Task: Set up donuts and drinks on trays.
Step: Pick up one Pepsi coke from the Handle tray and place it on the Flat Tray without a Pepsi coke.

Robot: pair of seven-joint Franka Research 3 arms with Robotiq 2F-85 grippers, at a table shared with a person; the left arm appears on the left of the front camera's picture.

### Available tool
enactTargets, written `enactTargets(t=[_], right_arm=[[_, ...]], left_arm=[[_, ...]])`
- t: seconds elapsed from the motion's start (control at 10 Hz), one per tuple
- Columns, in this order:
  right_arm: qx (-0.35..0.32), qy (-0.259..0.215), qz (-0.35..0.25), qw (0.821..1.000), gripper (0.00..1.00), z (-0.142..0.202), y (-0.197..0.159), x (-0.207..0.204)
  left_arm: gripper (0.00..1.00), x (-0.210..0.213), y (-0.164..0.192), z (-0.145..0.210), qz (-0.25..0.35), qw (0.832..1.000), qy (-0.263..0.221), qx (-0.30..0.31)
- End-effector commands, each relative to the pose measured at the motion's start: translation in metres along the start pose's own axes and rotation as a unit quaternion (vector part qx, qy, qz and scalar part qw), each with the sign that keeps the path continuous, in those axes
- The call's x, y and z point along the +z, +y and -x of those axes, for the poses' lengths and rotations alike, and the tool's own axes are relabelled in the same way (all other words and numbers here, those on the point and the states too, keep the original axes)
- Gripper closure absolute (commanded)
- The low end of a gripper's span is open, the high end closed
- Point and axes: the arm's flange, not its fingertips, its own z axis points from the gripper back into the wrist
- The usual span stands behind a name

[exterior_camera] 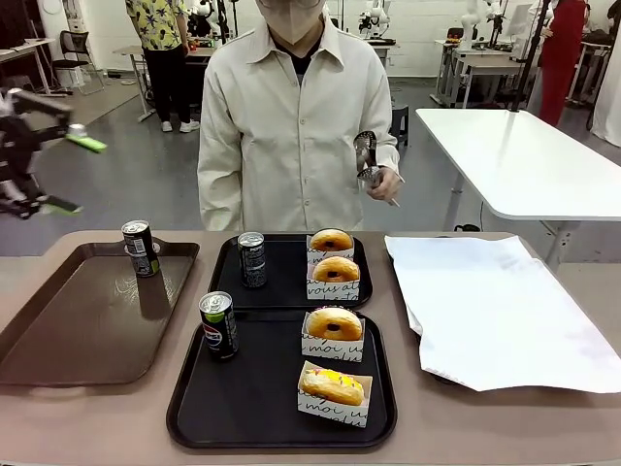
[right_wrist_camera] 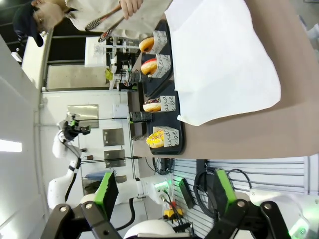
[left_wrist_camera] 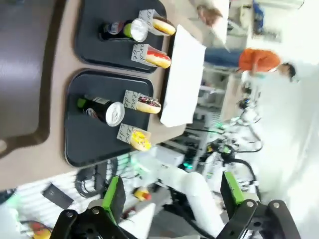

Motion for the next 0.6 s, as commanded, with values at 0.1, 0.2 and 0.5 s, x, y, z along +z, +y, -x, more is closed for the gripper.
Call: enactTargets(t=[0.1,0.2,0.5], right_arm=[[0.009,-0.005,-0.014,1.000,0.00,0.001,0.000,0.000],[0.009,-0.005,-0.014,1.000,0.00,0.001,0.000,0.000],[0.009,-0.005,-0.014,1.000,0.00,0.001,0.000,0.000]], left_arm=[[0.00,0.045,0.044,-0.003,0.029,0.999,0.020,0.001],[0.00,0.054,0.064,0.002,0.030,0.999,0.018,-0.011],[0.00,0.075,0.108,-0.006,0.015,0.999,0.007,-0.032]])
